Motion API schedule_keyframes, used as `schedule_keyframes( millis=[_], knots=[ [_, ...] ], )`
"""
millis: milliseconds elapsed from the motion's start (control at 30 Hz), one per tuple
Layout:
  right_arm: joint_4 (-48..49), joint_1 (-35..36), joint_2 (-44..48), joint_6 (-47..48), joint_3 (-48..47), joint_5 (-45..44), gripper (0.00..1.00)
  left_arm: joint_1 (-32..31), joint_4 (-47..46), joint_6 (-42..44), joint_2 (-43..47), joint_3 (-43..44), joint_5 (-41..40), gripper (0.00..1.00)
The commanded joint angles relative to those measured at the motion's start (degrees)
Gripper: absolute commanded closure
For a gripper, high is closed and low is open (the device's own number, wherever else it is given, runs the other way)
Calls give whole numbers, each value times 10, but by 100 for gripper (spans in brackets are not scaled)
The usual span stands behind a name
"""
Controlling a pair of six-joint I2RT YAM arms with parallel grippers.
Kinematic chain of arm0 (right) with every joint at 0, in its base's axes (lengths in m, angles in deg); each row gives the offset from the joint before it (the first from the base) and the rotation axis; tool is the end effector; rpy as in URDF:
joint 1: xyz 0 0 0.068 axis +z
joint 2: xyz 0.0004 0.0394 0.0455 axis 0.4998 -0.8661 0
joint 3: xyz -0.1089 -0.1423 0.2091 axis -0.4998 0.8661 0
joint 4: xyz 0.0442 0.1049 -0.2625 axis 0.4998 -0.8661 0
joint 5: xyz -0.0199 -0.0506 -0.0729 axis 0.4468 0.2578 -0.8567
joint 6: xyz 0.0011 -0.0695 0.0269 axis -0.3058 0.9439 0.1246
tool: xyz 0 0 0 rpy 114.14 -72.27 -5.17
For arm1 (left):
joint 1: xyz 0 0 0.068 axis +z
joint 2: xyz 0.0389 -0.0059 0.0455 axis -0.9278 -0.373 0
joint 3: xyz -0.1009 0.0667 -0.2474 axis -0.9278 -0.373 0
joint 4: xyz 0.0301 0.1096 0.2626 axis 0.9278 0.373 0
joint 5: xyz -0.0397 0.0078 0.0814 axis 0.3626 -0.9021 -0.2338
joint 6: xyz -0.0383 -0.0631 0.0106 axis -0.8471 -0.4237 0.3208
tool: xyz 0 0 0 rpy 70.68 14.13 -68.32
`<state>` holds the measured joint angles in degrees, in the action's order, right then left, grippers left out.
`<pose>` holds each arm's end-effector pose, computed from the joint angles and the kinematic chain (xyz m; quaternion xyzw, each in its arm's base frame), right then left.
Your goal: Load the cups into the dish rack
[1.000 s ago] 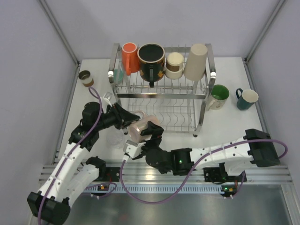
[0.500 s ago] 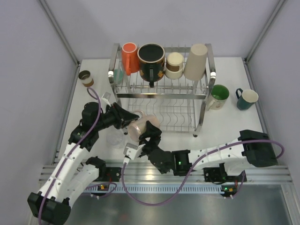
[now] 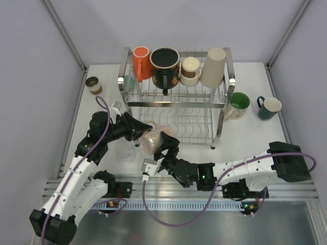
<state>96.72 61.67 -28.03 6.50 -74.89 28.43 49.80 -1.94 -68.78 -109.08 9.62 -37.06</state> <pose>0.0364 0.3427 0.2517 -0.5625 0.4639 -0.0780 0.6800 0.1887 -0.0989 0.2892 -0.1926 0.7825 -0.5476 0.2252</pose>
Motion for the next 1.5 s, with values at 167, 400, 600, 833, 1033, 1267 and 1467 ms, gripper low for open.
schedule_keyframes(
  millis=[167, 400, 600, 833, 1033, 1267, 1467],
  knots=[
    [77, -15, 48, -13, 11, 42, 100, -3, -47, -64, 10, 24, 46, 100],
    [76, -15, 49, -15, 10, 58, 81, -3, -47, -70, 21, 25, 60, 100],
    [84, -15, 44, 3, 2, 82, 50, -3, -47, -73, 22, 32, 65, 100],
    [113, -15, 13, 34, -8, 81, 19, -3, -47, -77, 21, 34, 70, 100],
    [177, -14, -17, 96, -3, 69, 14, -2, -47, -74, 14, 36, 75, 100],
    [193, -13, -42, 125, -19, 76, 12, -2, -47, -69, 8, 35, 76, 100],
    [205, -13, -55, 114, -30, 70, 61, -2, -48, -72, 7, 32, 75, 100]
  ],
)
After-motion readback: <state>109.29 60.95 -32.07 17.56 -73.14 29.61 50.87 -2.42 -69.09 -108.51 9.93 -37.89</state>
